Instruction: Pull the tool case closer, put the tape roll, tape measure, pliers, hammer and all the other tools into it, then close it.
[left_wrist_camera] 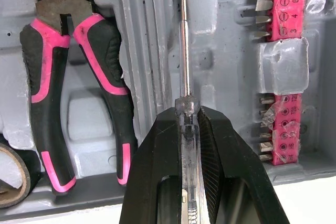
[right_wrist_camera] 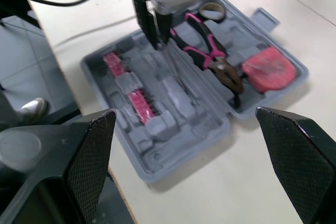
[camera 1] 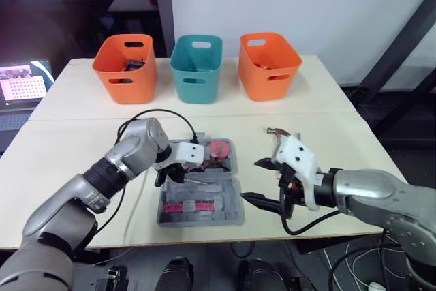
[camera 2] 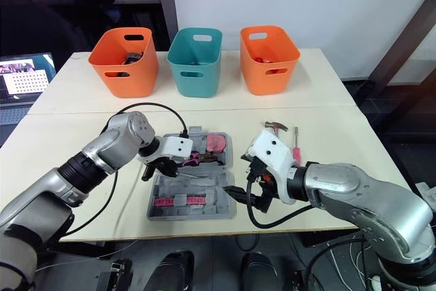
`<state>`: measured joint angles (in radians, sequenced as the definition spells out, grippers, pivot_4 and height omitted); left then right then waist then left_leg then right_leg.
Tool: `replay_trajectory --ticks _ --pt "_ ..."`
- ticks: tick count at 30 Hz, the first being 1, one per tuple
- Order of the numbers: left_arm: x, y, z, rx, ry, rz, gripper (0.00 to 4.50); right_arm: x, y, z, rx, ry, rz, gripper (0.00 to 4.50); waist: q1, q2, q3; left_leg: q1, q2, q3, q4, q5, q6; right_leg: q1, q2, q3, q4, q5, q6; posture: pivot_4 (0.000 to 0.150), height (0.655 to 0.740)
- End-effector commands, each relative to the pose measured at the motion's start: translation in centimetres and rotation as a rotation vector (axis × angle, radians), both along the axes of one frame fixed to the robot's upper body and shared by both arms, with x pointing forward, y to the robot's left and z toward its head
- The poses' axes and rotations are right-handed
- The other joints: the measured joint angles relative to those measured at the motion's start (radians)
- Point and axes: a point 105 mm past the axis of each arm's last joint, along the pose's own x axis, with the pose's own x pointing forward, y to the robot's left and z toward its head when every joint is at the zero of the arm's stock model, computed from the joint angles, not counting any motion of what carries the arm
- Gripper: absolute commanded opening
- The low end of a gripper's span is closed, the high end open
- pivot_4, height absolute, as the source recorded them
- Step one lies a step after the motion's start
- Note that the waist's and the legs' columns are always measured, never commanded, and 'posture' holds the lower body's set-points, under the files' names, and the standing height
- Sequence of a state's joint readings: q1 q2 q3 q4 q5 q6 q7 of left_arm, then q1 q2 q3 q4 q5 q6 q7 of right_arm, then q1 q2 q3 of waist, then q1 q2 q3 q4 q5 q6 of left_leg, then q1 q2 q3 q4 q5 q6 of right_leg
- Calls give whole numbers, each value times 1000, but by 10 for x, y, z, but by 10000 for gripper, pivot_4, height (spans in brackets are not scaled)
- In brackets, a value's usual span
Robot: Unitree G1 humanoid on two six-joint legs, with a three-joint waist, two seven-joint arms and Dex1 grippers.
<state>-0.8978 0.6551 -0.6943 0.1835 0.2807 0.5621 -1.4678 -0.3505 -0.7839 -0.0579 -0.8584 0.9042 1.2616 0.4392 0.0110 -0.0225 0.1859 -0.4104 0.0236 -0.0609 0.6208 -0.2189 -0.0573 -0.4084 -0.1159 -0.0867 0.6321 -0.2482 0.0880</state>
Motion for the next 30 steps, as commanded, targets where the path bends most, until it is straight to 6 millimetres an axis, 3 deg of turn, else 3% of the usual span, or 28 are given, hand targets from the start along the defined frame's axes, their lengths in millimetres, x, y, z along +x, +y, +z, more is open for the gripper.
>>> replay_trajectory --ticks 1,17,30 --pt "5 -3 4 -1 -46 0 153 0 4 6 11 -25 16 45000 1 0 0 0 0 0 1 0 0 0 0 0 0 0 0 1500 7400" --pt "-2 -17 -5 -26 -39 -12 153 -5 3 -1 -12 -5 42 45000 1 0 0 -1 0 0 3 0 1 1 0 0 0 0 -1 1500 7400" --pt "-4 -25 -7 -48 -56 -26 153 -3 6 5 -13 -36 68 45000 2 0 0 -1 0 0 9 -2 4 3 0 1 1 -1 1 1500 7400"
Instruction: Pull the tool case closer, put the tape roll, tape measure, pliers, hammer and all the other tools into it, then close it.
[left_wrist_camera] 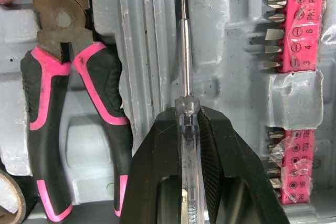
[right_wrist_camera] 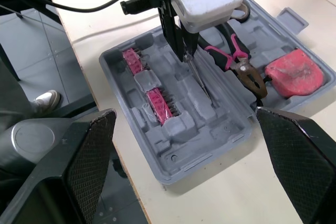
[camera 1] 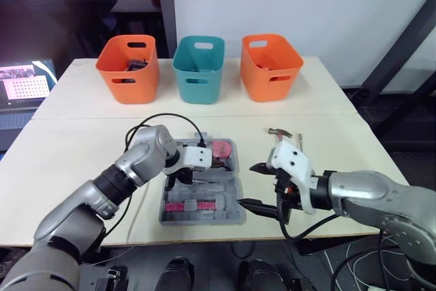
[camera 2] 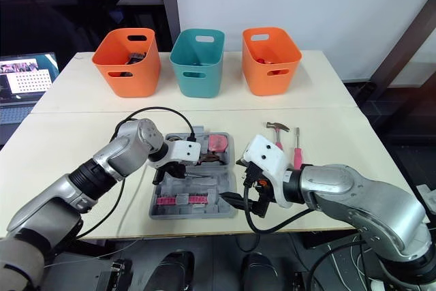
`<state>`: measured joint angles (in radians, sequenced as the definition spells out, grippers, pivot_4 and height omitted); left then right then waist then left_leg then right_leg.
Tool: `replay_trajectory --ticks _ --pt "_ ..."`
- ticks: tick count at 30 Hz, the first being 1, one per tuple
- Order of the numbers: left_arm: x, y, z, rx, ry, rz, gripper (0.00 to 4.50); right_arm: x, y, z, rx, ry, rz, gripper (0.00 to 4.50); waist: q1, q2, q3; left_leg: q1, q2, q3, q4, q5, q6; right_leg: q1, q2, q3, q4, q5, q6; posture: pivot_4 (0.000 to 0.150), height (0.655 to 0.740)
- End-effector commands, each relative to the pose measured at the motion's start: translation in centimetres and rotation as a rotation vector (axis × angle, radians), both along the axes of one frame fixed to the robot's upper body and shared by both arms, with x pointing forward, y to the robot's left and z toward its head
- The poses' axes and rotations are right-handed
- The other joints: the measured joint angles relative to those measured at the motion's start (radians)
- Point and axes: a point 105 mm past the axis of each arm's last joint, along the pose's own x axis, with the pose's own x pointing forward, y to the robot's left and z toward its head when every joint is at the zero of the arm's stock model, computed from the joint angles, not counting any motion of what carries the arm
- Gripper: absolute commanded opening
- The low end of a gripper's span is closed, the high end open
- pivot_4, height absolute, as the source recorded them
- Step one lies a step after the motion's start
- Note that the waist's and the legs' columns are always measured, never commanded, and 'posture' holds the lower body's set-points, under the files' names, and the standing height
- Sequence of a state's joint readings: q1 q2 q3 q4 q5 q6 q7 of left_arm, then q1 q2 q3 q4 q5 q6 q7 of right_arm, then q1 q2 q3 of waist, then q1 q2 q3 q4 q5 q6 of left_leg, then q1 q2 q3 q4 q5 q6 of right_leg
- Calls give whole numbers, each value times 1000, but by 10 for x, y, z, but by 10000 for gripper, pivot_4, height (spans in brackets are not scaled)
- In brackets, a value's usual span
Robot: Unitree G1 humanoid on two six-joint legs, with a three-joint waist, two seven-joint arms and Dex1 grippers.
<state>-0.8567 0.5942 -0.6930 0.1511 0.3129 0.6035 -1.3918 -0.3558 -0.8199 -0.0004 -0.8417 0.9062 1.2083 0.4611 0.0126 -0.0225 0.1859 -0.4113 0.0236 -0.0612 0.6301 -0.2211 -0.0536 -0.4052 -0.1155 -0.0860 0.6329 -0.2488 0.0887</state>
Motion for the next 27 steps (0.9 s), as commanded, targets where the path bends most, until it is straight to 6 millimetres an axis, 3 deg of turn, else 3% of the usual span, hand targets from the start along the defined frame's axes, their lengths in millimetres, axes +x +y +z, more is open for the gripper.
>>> replay_trajectory --ticks 1,8,10,11,15,21,27 --pt "-3 -9 5 -19 -15 -36 153 0 1 10 2 -51 18 45000 1 0 0 0 0 0 0 0 0 0 0 0 0 0 0 1500 7400" --pt "-4 -9 7 -28 -4 -31 153 0 2 9 3 -51 20 45000 0 0 0 0 0 0 -1 0 0 0 0 0 0 1 -1 1500 7400" --pt "-4 -8 10 -31 -4 -23 10254 1 2 10 3 -51 20 45000 0 0 0 0 0 0 0 0 0 0 0 0 0 0 -1 1500 7400" --pt "-3 -7 12 -31 -8 -20 12157 1 2 9 2 -51 20 45000 0 0 0 0 0 0 0 0 0 0 0 0 0 0 0 1500 7400" --pt "-3 -4 22 -20 -42 -49 30363 0 2 10 5 -50 32 45000 0 0 0 0 0 0 0 0 0 0 0 0 0 0 -1 1500 7400" --pt "-6 0 46 -58 -73 -45 30363 -1 4 11 16 -47 50 45000 -1 0 0 0 0 0 -1 0 0 0 0 0 0 0 -1 1500 7400" --pt "-1 2 68 -320 -165 -48 30363 -2 6 11 7 -53 93 45000 -1 1 0 0 0 0 0 0 0 0 0 0 0 -1 1 1500 7400"
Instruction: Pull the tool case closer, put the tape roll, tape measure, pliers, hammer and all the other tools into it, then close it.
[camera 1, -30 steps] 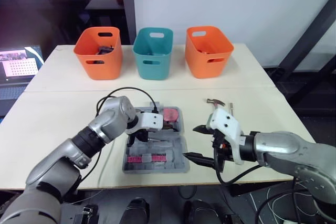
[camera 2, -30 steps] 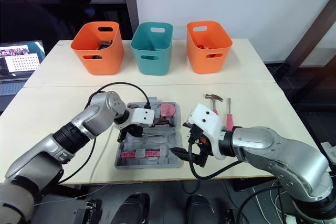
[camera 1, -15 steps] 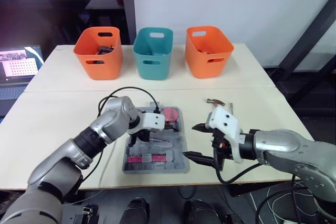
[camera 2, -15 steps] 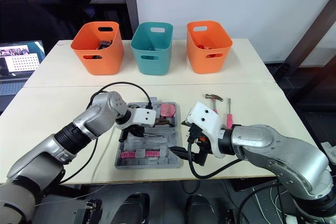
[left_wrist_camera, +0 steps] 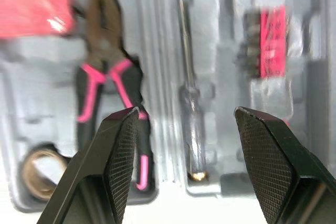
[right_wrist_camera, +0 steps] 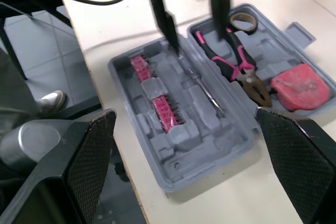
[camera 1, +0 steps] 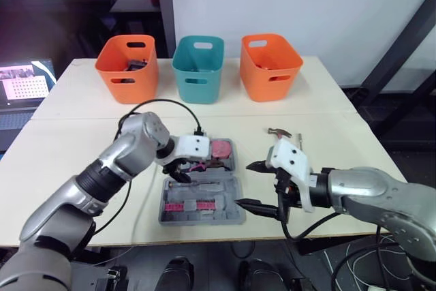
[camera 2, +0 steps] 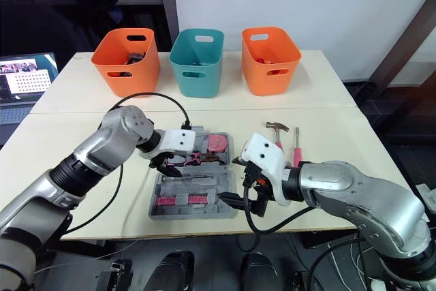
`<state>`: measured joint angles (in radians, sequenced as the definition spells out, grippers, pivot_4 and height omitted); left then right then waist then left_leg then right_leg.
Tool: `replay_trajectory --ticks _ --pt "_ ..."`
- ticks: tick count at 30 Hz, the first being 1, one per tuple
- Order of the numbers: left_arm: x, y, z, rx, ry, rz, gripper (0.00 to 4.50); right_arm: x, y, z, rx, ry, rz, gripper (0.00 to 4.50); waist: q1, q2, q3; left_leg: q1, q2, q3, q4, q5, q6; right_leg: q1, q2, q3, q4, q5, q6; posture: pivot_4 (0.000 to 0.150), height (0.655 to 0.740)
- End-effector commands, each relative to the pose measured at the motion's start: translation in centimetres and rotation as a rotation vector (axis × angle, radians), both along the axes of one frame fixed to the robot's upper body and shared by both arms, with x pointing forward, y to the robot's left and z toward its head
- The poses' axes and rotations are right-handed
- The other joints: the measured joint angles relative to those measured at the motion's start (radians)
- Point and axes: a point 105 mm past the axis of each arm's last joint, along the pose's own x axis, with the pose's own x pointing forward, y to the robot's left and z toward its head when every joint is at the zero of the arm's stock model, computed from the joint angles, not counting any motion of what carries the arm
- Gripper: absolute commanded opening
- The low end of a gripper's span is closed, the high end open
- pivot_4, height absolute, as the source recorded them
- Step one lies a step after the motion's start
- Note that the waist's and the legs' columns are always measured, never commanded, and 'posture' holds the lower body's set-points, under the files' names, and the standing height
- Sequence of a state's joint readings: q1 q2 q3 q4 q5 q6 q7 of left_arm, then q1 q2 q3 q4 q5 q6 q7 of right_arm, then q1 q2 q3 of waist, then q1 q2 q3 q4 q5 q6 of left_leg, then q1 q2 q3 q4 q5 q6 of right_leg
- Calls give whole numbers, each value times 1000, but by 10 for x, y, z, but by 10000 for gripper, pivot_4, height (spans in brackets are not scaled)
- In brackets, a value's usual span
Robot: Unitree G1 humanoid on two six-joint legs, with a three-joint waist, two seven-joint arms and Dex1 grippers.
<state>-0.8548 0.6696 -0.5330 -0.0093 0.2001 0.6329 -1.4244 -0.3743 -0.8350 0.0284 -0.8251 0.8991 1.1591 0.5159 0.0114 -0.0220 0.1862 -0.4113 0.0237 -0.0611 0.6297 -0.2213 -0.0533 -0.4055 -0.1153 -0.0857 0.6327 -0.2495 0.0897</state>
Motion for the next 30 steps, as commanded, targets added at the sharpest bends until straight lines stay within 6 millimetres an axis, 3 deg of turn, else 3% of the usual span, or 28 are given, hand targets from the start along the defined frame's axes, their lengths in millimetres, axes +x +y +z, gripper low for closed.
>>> replay_trajectory --ticks 1,3,6,9,10,12,14,26,30 --pt "3 0 22 -213 -133 -49 30363 0 1 8 -8 -50 35 45000 -2 0 0 0 0 0 0 0 0 0 0 0 0 0 0 1500 7400" --pt "7 10 20 -293 -206 -18 30363 0 1 8 -14 -50 48 45000 -3 0 0 0 0 0 0 0 0 0 0 0 0 1 0 1500 7400" --pt "1 26 0 -326 -113 52 30363 0 1 8 -22 -51 65 45000 -2 0 0 1 1 0 -1 0 0 0 1 0 0 3 -3 1500 7400" --pt "-6 27 -6 -480 57 101 21929 2 2 9 -27 -54 79 45000 3 0 0 1 1 0 0 0 0 0 1 0 0 2 -3 1500 7400" --pt "-5 29 -9 -519 82 129 17154 2 2 10 -28 -56 83 45000 4 0 0 0 1 0 1 0 0 0 1 0 0 2 -3 1500 7400" --pt "-3 35 -20 -525 86 148 6892 3 2 10 -33 -58 89 45000 2 0 0 0 1 0 2 0 0 1 1 0 0 1 -1 1500 7400" --pt "-4 37 -33 -498 59 126 514 3 2 11 -37 -58 93 45000 1 0 0 0 1 1 2 0 0 1 1 1 -1 1 -1 1500 7400" --pt "1 18 -54 -508 15 62 514 5 0 11 -53 -62 81 45000 1 0 0 0 1 1 1 0 0 1 2 1 -1 4 -4 1500 7400" --pt "-2 21 -72 -454 42 78 514 6 -1 11 -56 -60 73 45000 0 0 0 1 1 1 1 0 0 0 2 1 -1 4 -4 1500 7400"
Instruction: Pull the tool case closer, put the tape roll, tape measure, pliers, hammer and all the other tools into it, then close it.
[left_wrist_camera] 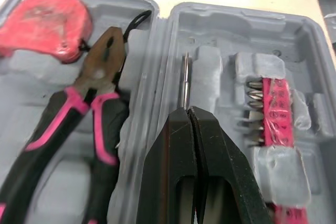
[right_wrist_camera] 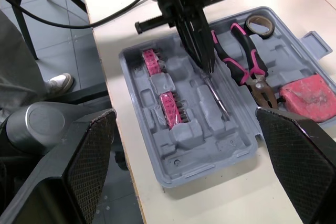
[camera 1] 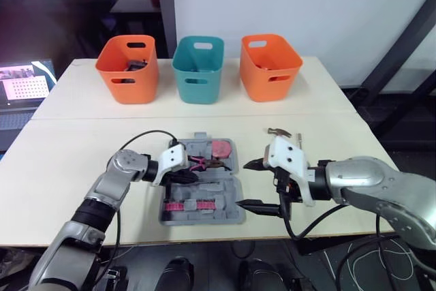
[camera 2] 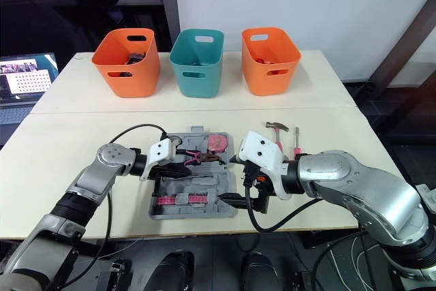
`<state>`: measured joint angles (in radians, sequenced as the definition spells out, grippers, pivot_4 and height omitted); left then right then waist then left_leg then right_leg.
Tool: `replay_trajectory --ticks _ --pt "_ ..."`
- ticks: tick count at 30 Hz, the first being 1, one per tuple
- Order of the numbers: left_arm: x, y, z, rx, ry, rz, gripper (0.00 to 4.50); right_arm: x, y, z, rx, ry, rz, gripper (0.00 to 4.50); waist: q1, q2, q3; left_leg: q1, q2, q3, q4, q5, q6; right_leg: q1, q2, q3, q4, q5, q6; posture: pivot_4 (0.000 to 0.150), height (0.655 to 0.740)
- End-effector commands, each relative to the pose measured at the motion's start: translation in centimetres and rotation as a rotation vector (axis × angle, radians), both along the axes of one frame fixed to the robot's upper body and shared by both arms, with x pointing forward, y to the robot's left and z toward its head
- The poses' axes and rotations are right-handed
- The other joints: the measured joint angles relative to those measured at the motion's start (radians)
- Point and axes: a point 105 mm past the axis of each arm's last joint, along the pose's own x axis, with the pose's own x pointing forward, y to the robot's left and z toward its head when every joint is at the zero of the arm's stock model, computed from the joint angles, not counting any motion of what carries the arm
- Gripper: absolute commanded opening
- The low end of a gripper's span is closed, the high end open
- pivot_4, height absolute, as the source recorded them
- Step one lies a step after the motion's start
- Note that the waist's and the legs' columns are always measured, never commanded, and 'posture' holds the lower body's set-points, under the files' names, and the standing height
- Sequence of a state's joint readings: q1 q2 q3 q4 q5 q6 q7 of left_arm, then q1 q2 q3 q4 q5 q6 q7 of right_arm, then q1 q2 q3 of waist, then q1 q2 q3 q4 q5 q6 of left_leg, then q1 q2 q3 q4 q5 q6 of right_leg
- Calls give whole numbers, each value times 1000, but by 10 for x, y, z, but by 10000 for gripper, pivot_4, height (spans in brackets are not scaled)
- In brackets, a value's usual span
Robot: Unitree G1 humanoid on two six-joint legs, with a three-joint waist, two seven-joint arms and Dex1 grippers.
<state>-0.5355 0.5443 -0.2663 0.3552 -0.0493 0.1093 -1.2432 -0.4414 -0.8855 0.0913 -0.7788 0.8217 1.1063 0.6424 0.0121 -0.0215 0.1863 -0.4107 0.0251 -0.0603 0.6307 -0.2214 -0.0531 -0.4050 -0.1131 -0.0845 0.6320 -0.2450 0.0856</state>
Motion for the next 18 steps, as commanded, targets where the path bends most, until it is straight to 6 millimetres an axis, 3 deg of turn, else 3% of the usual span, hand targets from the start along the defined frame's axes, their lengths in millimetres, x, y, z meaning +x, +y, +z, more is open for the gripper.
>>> replay_trajectory --ticks 1,5,8,13,16,18 --pt "-1 3 -11 48 -9 -1 514 1 -2 7 -3 -39 -8 45000 -1 0 0 0 0 0 0 0 0 0 0 0 0 0 0 1500 7400" --pt "0 13 -30 101 -1 47 514 2 -3 7 -5 -41 -15 45000 1 0 0 0 0 0 0 0 0 0 0 0 0 0 0 1500 7400" --pt "-2 11 -31 80 13 46 514 3 -3 7 -5 -42 -17 45000 0 1 -1 1 0 0 0 0 0 1 0 0 0 0 0 1500 7400" --pt "0 0 -6 -45 27 44 514 2 -5 5 -7 -40 -16 45000 0 1 -1 1 1 0 0 0 0 1 0 0 0 -1 -1 1500 7400" --pt "3 2 21 -146 20 72 514 -4 -6 4 71 54 -13 45000 0 0 0 1 1 1 0 0 0 0 0 0 0 1 -2 1500 7400" --pt "4 12 34 -172 2 101 5758 -5 -10 3 95 78 -31 45000 1 0 0 0 1 1 0 0 0 0 0 0 0 1 -1 1500 7400"
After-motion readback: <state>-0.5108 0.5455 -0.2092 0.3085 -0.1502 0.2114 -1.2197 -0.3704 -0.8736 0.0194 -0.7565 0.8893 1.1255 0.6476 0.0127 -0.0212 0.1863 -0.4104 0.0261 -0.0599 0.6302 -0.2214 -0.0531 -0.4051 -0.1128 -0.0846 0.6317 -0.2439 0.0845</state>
